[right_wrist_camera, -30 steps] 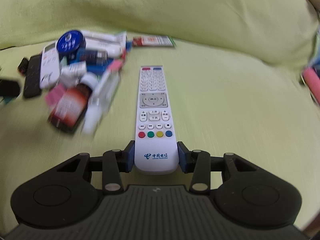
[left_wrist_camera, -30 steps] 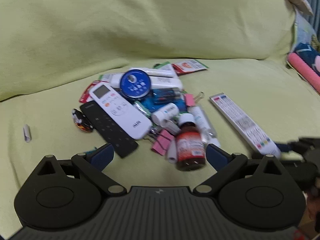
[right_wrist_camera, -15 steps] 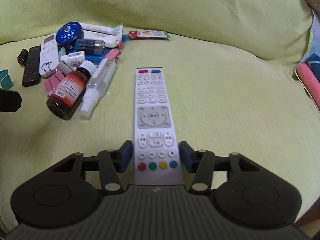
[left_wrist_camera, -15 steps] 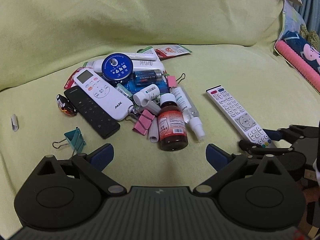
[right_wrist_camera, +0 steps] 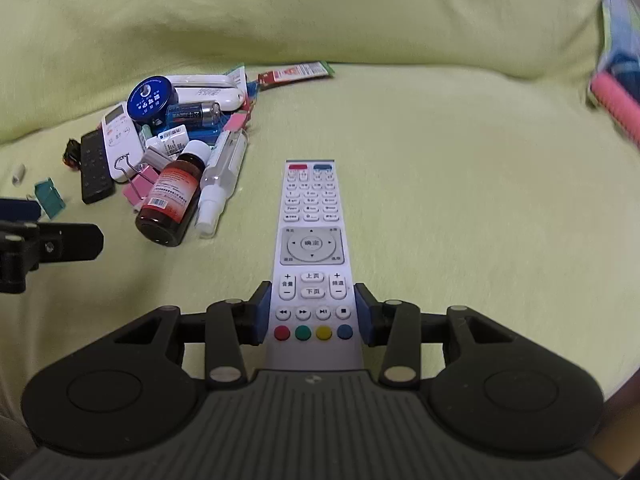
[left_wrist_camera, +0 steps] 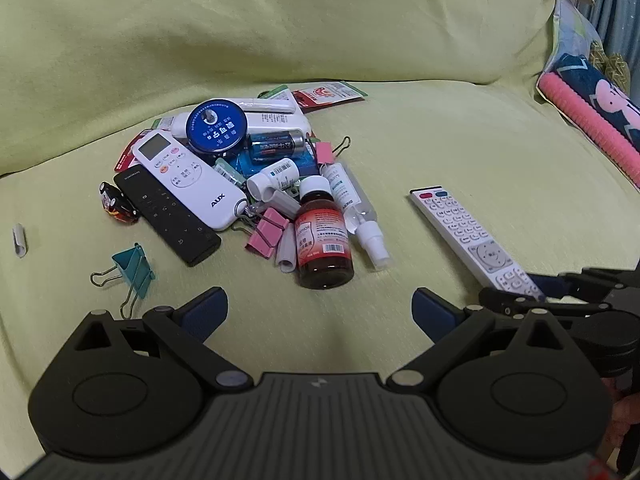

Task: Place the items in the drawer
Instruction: 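Lift the white remote and carry it with the right gripper to the open drawer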

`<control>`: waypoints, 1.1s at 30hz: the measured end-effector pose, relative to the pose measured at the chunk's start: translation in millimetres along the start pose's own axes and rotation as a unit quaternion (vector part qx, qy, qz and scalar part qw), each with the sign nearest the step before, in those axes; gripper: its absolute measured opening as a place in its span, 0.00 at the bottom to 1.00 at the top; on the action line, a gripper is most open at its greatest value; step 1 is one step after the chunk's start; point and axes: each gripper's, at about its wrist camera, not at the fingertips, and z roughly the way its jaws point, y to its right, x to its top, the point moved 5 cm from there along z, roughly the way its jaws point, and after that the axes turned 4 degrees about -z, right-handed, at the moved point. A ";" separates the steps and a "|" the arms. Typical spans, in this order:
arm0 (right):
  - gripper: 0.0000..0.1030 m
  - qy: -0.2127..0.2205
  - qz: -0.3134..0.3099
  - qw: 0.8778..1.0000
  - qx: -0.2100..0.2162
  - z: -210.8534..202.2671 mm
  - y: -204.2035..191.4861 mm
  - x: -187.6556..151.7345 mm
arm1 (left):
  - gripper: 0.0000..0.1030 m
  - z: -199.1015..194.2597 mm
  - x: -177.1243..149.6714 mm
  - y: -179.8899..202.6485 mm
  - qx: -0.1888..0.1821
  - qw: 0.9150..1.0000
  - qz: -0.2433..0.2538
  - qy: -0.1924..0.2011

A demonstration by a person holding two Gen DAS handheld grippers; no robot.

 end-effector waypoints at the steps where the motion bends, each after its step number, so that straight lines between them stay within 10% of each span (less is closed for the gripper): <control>1: 0.37 -0.004 -0.011 1.000 -0.008 3.1 -3.5 -2.4 | 0.96 -1.1 -0.1 0.3 0.000 1.000 -0.001 0.001; 9: 0.37 0.000 -0.064 0.997 -0.045 16.7 -18.4 -3.9 | 0.96 -2.8 -1.6 -6.1 0.010 1.000 -0.009 -0.001; 17: 0.37 -0.008 0.133 0.989 0.057 7.9 16.0 -8.6 | 0.96 -0.4 -1.6 -4.1 0.009 1.000 -0.004 -0.003; 33: 0.37 -0.010 0.423 0.876 0.233 -14.9 59.3 -37.3 | 0.96 -13.0 -1.6 14.2 -0.005 1.000 0.014 0.001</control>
